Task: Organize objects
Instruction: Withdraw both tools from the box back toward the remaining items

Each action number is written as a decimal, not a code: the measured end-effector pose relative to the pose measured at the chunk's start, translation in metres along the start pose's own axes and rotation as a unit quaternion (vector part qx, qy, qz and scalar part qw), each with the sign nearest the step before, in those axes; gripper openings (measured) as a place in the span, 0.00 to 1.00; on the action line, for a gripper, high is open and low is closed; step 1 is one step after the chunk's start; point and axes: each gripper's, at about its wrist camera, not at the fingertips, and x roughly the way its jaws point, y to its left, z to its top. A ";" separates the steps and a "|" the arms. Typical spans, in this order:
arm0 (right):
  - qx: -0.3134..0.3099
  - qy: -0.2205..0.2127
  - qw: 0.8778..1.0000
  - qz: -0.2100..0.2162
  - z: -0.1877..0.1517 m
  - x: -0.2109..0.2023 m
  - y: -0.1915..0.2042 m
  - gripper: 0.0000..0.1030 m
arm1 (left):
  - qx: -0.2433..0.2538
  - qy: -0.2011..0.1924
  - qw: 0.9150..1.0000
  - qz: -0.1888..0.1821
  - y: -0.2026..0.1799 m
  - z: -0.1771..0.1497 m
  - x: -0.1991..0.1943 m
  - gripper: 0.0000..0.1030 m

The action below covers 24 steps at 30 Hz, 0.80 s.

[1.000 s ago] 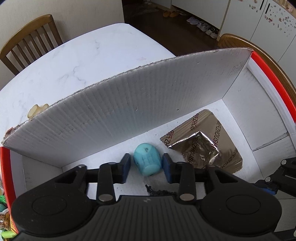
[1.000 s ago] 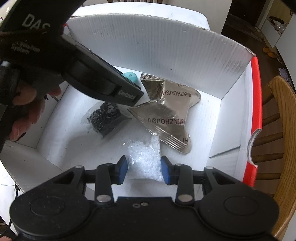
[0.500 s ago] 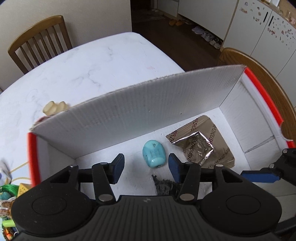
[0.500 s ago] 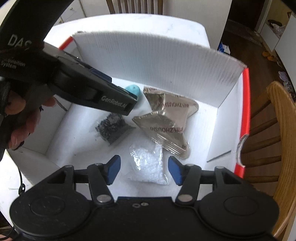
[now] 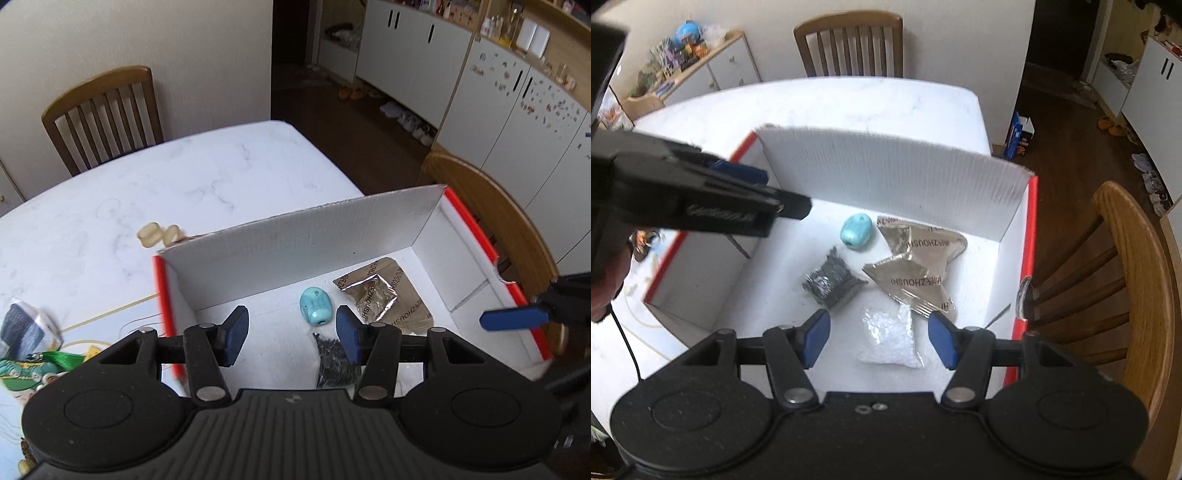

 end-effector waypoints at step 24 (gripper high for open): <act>0.021 -0.103 0.994 0.030 0.000 -0.062 0.098 0.74 | -0.040 -0.104 0.994 0.009 0.107 -0.078 -0.140 0.63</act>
